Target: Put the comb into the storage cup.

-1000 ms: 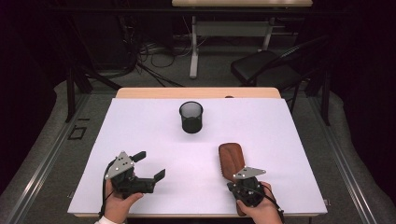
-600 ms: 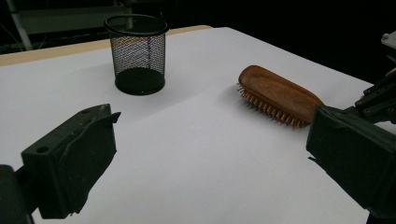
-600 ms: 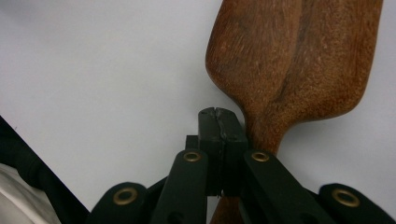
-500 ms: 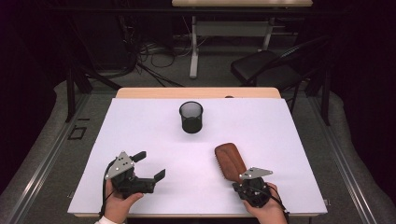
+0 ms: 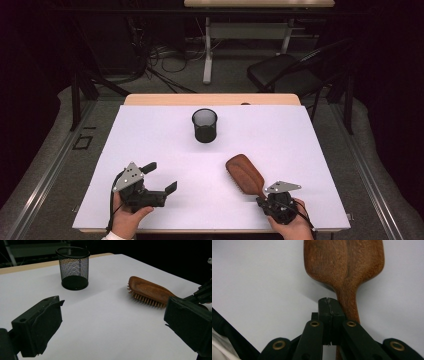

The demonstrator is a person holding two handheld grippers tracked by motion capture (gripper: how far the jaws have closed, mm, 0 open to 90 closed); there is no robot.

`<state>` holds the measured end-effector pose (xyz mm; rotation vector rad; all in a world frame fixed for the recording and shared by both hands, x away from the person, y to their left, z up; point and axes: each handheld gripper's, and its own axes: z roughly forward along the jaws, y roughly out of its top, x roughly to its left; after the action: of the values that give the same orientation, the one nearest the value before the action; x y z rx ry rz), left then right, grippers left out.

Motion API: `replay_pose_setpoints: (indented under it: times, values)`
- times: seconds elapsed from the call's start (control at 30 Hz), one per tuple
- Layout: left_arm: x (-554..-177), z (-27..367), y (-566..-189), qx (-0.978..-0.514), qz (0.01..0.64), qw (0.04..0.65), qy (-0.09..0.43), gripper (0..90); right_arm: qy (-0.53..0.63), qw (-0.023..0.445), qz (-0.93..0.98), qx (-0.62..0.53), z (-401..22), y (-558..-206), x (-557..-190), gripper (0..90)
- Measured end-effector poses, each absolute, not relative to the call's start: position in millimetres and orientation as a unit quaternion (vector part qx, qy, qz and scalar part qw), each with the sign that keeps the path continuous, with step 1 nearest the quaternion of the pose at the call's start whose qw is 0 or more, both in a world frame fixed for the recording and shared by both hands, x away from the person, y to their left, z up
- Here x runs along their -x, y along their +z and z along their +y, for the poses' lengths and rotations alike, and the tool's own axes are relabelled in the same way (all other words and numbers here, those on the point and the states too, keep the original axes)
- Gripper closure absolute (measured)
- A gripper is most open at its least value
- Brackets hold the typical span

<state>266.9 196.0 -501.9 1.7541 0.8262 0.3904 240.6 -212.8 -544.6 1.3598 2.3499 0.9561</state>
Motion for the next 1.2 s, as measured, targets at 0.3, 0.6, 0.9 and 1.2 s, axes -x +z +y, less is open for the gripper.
replay_pose_setpoints:
  times: [0.3,0.6,0.9,1.2]
  values:
    - [-268.4,197.0,-503.1,-0.743,0.349,0.547,0.165,1.4,0.331,0.136,0.804,-0.475,-220.3,-544.0,-244.3,90.0]
    - [-268.8,197.5,-503.7,-0.743,0.348,0.547,0.165,1.4,0.335,0.141,0.796,-0.485,-226.3,-543.6,-247.9,89.5]
    - [-269.1,197.9,-504.0,-0.743,0.349,0.546,0.167,1.8,0.336,0.146,0.791,-0.489,-230.2,-543.9,-250.8,89.0]
    - [-269.2,197.8,-504.5,-0.743,0.349,0.546,0.165,1.8,0.338,0.149,0.786,-0.495,-232.6,-544.6,-252.5,88.1]
